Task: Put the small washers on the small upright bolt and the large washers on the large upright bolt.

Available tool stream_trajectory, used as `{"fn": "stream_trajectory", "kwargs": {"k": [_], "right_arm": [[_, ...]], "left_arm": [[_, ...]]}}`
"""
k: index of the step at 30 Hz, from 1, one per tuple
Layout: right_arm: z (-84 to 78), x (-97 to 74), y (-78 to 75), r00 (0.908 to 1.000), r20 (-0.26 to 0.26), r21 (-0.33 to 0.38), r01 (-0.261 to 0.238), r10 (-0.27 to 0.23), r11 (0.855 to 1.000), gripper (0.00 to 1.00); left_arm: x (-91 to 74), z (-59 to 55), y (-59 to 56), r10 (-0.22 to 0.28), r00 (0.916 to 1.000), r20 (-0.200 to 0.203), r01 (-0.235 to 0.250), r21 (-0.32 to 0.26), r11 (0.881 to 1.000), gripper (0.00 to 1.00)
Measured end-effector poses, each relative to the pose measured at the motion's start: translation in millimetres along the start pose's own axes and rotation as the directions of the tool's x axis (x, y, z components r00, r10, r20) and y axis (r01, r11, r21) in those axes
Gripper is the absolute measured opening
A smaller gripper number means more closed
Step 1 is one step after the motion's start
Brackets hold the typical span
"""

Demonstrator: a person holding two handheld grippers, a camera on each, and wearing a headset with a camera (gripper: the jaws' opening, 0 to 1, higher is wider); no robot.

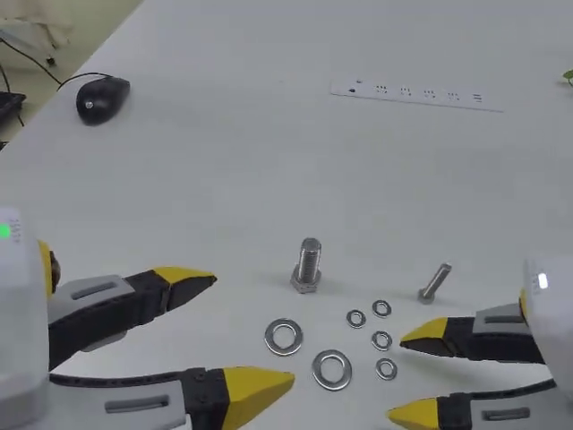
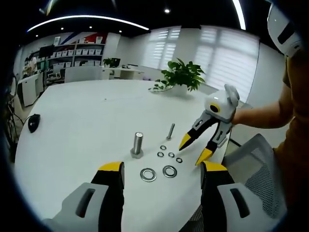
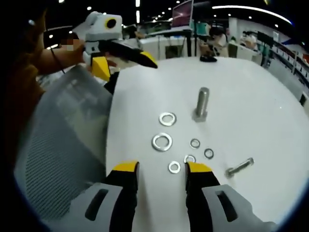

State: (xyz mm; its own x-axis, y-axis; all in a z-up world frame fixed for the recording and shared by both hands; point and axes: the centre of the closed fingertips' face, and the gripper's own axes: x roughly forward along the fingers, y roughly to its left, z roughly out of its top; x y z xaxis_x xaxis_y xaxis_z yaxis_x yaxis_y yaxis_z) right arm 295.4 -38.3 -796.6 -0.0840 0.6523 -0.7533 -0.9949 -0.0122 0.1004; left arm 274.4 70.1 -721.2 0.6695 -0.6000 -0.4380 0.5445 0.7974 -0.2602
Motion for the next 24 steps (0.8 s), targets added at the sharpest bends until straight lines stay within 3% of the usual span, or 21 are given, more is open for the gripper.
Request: {"fn": "stream_trajectory", "kwargs": {"k": [3, 8, 13, 20, 24], "right_arm": [[-6.3, 4.1, -2.8, 0.9973, -0.072, -0.063, -0.020, 0.016, 0.998, 0.38], [-10.8, 9.0, -2.1, 0.9933, -0.109, -0.086, -0.046, 0.037, 0.995, 0.37], [-19.0, 12.4, -2.2, 0.9860, -0.160, -0.109, -0.063, 0.045, 0.992, 0.33], [-15.6, 15.6, -7.9, 0.9827, -0.179, -0.121, -0.072, 0.050, 0.990, 0.33], [-15.9, 16.6, -7.0, 0.9720, -0.223, -0.183, -0.117, 0.075, 0.976, 0.32]], "left_arm": [[-0.6, 1.1, 1.8, 0.001, 1.0000, 0.009, -0.001, -0.004, 1.000, 0.63], [-1.7, 1.3, 3.2, 0.004, 1.0000, 0.006, -0.004, -0.007, 1.000, 0.63], [-4.2, 7.3, 5.5, 0.012, 0.9995, 0.028, -0.012, -0.009, 1.000, 0.64], [-5.3, 9.0, 9.3, 0.020, 0.9993, 0.030, -0.020, -0.012, 1.000, 0.64], [-5.5, 8.5, 9.0, 0.016, 0.9996, 0.025, -0.016, -0.004, 1.000, 0.64]]}}
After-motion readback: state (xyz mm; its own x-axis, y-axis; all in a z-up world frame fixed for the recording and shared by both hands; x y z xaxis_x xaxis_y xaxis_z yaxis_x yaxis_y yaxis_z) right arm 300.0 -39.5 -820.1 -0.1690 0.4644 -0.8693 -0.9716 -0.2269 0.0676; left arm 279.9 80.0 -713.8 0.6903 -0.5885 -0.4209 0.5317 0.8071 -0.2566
